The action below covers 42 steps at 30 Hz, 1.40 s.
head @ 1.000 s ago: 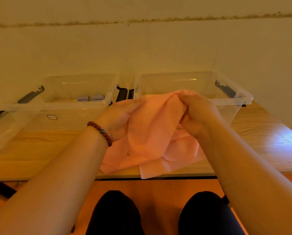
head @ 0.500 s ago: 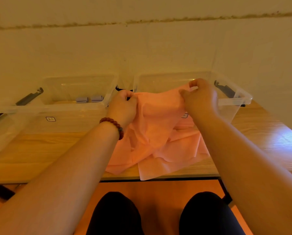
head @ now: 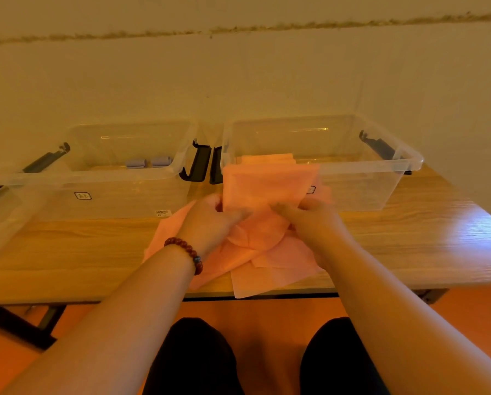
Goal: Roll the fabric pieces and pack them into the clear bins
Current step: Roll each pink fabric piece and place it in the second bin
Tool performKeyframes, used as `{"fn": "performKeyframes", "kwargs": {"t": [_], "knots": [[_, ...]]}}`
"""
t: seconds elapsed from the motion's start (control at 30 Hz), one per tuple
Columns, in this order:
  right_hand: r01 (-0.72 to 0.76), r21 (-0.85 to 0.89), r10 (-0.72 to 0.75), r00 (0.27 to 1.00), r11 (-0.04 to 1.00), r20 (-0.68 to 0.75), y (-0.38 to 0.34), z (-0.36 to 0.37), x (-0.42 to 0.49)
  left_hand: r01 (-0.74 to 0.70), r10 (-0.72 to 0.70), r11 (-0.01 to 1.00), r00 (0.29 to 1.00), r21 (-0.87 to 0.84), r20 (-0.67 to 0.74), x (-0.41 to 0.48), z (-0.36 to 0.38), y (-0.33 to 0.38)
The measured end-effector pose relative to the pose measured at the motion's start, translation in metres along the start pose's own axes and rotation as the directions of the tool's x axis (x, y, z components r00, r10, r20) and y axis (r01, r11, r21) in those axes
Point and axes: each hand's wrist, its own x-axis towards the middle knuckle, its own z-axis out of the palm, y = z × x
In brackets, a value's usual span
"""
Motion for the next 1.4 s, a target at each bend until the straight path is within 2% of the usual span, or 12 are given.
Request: {"fn": "performKeyframes", "kwargs": {"t": [0.07, 0.17, 0.27, 0.37, 0.5, 0.57, 0.73, 0.87, 0.97, 1.1, 1.27, 1.4], "knots": [[-0.056, 0.114, 0.05, 0.997, 0.992, 0.055, -0.004, 0.002, 0.0, -0.011, 0.009, 0.999, 0.999, -0.043, -0.043, -0.002, -0.005, 0.001], [0.049, 0.261, -0.052, 0.999, 0.964, 0.003, -0.021, -0.001, -0.001, -0.047, 0.016, 0.964, 0.993, -0.263, -0.119, 0.0, -0.014, 0.015], [0.169, 0.397, -0.169, 0.985, 0.902, -0.035, -0.044, -0.001, -0.001, -0.069, 0.044, 0.899, 0.997, -0.433, -0.068, 0.012, -0.023, 0.034], [0.204, 0.502, -0.17, 0.979, 0.84, -0.113, -0.062, -0.002, 0.006, -0.033, 0.037, 0.84, 0.999, -0.542, -0.004, 0.025, -0.029, 0.051], [0.055, 0.775, -0.098, 0.995, 0.629, 0.009, -0.078, -0.007, 0.013, 0.052, 0.038, 0.881, 0.983, -0.471, 0.18, 0.014, -0.025, 0.054], [0.02, 0.802, -0.095, 0.994, 0.597, 0.046, -0.08, -0.009, 0.016, -0.003, 0.062, 0.934, 0.986, -0.357, 0.154, 0.01, -0.019, 0.049], [0.108, 0.683, -0.058, 0.994, 0.723, -0.096, -0.078, -0.016, 0.03, -0.143, 0.151, 0.887, 0.988, -0.439, -0.018, 0.016, -0.02, 0.056], [0.037, 0.637, -0.105, 0.992, 0.77, 0.069, -0.074, -0.01, 0.023, -0.177, 0.19, 0.843, 0.981, -0.507, -0.026, 0.017, -0.021, 0.071], [0.069, 0.425, -0.108, 0.992, 0.903, 0.068, -0.065, -0.004, 0.022, -0.139, 0.163, 0.839, 0.987, -0.526, -0.001, 0.021, -0.02, 0.068], [0.084, 0.194, -0.056, 0.988, 0.977, -0.146, -0.054, -0.012, 0.033, -0.043, 0.043, 0.932, 0.999, -0.359, -0.009, 0.019, -0.017, 0.053], [0.21, -0.165, -0.252, 0.921, 0.964, -0.298, -0.053, -0.021, 0.033, -0.074, 0.058, 0.993, 0.984, -0.087, -0.168, 0.019, -0.01, 0.04], [0.247, -0.157, -0.288, 0.886, 0.956, -0.363, -0.062, -0.019, 0.029, -0.152, 0.126, 0.986, 0.952, -0.073, -0.278, 0.022, -0.006, 0.047]]}}
